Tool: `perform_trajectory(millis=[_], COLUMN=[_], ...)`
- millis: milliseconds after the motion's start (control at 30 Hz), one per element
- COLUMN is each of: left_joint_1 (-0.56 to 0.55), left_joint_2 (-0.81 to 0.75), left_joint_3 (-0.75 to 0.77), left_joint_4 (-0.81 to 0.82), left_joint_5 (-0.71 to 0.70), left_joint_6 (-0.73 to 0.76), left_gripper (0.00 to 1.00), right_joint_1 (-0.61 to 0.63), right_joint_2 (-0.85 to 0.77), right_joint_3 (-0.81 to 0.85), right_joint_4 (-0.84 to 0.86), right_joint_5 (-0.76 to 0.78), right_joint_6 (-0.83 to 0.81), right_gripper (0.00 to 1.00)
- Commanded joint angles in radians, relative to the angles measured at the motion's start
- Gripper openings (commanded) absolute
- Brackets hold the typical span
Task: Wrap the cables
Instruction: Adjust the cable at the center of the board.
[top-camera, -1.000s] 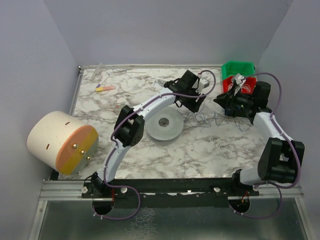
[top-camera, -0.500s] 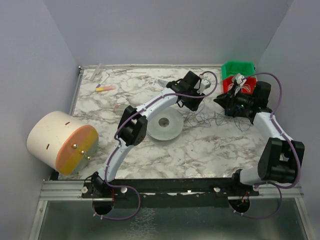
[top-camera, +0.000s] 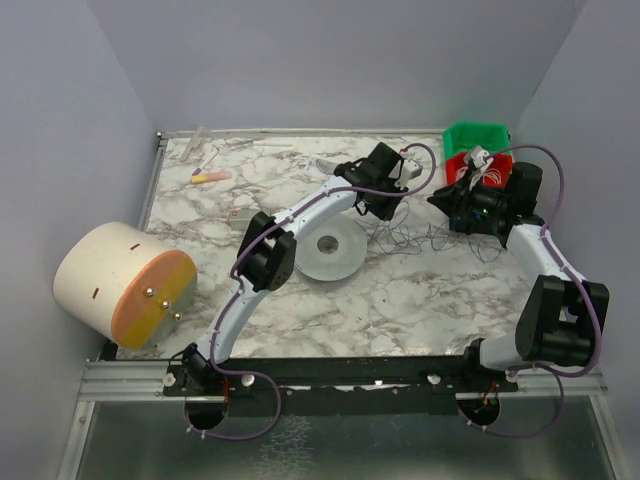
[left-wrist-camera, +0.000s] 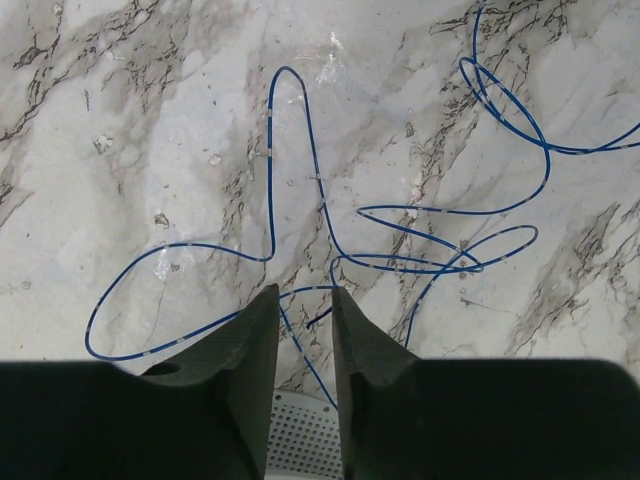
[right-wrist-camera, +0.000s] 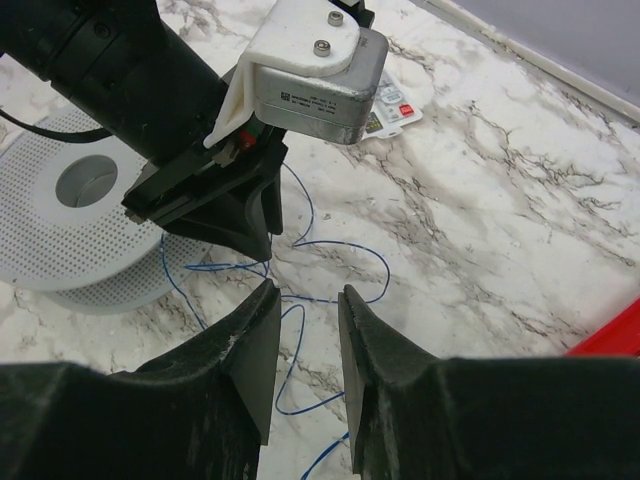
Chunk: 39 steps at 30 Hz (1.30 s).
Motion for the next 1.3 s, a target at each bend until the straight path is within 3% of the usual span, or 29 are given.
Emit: perform_trajectory(millis=[0, 100, 200, 367, 400, 533, 667, 867, 1267], left_joint_1=[-0.003, -0.003, -0.003, -0.003, -0.003, -0.002, -0.003, -0.001, -0.003], left_joint_2=[0.028, 0.028, 0.022, 0.002, -0.002, -0.014, -0.025, -0.031, -0.036], left_joint_3=[0.04, 0.041, 0.043, 0.052, 0.057, 0.056, 0.034, 0.019, -0.001], left_joint_4=[-0.011, -0.015, -0.018, -0.019, -0.019, -0.02, -0.021, -0.022, -0.046], left_joint_5=[0.019, 0.018, 0.022, 0.03, 0.023, 0.011, 0.0, -0.125, -0.063], left_joint_6=[0.011, 0.014, 0.01, 0.01, 0.012, 0.009, 0.005, 0.022, 0.035], left_gripper=[0.25, 0.19, 0.0, 0.0, 0.02, 0.33, 0.44, 0.44, 0.41], right_joint_1=[-0.007, -0.007, -0.007, -0.007, -0.007, -0.007, -0.007, -0.008, -0.007], right_joint_2=[-0.025, -0.025, -0.025, -0.024, -0.025, -0.025, -0.026, -0.023, -0.017], right_joint_3=[0.023, 0.023, 0.021, 0.022, 0.021, 0.022, 0.022, 0.021, 0.02], right_joint_4=[0.013, 0.013, 0.014, 0.013, 0.013, 0.013, 0.013, 0.013, 0.017], right_joint_5=[-0.026, -0.029, -0.027, -0.031, -0.03, -0.03, -0.032, -0.042, -0.048], right_joint_6=[0.013, 0.014, 0.013, 0.013, 0.013, 0.015, 0.016, 0.018, 0.026], right_gripper=[0.34, 0.34, 0.34, 0.34, 0.34, 0.34, 0.34, 0.34, 0.34])
